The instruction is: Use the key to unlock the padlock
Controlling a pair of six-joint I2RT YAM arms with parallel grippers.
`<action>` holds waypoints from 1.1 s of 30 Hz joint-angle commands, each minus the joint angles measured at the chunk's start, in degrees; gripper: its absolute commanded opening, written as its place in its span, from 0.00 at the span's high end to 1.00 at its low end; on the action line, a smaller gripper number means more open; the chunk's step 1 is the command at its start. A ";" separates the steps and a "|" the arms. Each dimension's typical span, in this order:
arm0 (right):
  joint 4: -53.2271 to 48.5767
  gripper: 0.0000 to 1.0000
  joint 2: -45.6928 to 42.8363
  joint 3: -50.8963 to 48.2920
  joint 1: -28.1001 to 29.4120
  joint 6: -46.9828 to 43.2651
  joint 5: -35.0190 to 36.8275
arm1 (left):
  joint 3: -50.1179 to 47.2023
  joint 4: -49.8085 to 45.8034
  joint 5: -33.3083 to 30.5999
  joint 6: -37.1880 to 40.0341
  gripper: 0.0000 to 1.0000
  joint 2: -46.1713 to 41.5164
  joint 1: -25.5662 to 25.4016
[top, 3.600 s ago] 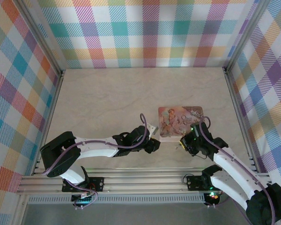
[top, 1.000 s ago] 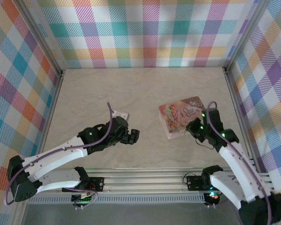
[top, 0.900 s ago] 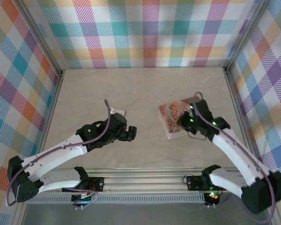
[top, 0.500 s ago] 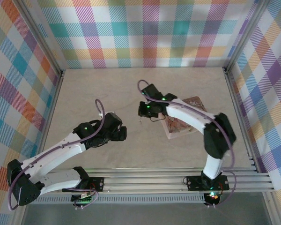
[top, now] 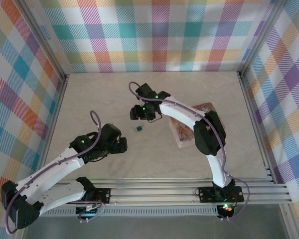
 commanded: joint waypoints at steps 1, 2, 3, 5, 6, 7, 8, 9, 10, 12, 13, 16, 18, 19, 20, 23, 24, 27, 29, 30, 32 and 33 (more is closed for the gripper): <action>-3.04 0.36 -5.65 -0.26 -0.89 -5.61 1.01 | 0.63 3.45 3.33 6.00 0.00 1.01 3.06; -2.34 0.31 -7.58 -1.72 -1.47 -6.05 1.35 | 0.97 4.31 3.11 7.49 0.00 1.73 3.85; -1.59 0.25 -9.20 -3.15 -1.98 -6.37 1.51 | 1.46 5.20 2.39 8.93 0.00 2.16 4.54; 0.48 0.14 -13.25 -7.03 -3.06 -7.61 2.63 | 2.06 7.45 -0.12 12.26 0.00 2.61 5.12; 1.49 0.08 -15.68 -9.47 -3.62 -8.53 3.79 | 2.39 8.92 -1.11 14.51 0.00 2.27 5.21; 2.63 0.05 -17.72 -11.56 -4.06 -9.70 4.84 | 2.44 9.96 -1.96 16.10 0.00 1.82 5.31; 4.04 0.01 -20.13 -14.26 -4.70 -11.27 5.75 | 2.03 11.53 -2.03 18.12 0.00 1.15 5.43; 5.24 0.00 -22.47 -16.71 -5.41 -11.99 7.22 | 1.10 13.52 -1.20 20.68 0.00 -0.22 5.49; 6.20 0.00 -24.28 -18.33 -6.13 -11.55 8.97 | 0.18 15.62 -0.88 22.94 0.00 -1.37 5.53; 7.40 0.00 -28.25 -21.23 -7.77 -11.59 10.30 | -1.56 19.81 -0.89 29.28 0.00 -4.38 6.12; 8.50 0.00 -30.27 -23.17 -8.33 -14.70 11.26 | -1.90 21.28 -1.88 32.17 0.00 -5.48 6.79; 11.95 0.00 -36.04 -30.57 -9.34 -25.53 19.80 | -2.66 23.62 -1.84 39.23 0.00 -6.66 10.55; 15.92 0.00 -40.30 -36.90 -11.94 -27.58 22.99 | -3.94 25.05 -1.85 40.68 0.00 -6.68 13.99; 17.22 0.00 -42.28 -39.51 -13.73 -26.71 23.40 | -5.32 26.69 -1.27 40.53 0.00 -6.98 15.94; 19.11 0.00 -44.81 -42.74 -16.18 -25.61 23.29 | -7.22 29.17 0.16 39.96 0.00 -7.34 18.68; 28.96 0.00 -51.97 -54.32 -21.77 -25.40 25.11 | -13.47 38.25 4.53 38.07 0.00 -7.54 26.16; 33.06 0.00 -53.90 -58.61 -23.11 -25.97 26.88 | -16.17 41.78 4.36 37.57 0.00 -7.42 27.86; 40.39 0.00 -57.05 -67.47 -27.54 -26.92 27.30 | -22.62 51.52 4.93 34.49 0.00 -6.33 31.72; 46.26 0.00 -58.28 -72.45 -29.69 -28.61 26.29 | -25.27 55.02 5.49 34.30 0.00 -5.74 33.41; 50.06 0.00 -59.08 -75.19 -30.62 -29.32 25.92 | -26.50 57.11 5.32 34.74 0.00 -5.54 33.94; 56.64 0.00 -60.28 -79.75 -32.57 -29.64 24.67 | -28.52 60.87 5.36 35.57 0.00 -5.19 35.35; 59.75 0.00 -60.65 -81.71 -33.73 -29.28 23.82 | -29.67 63.06 5.40 35.59 0.00 -4.92 36.07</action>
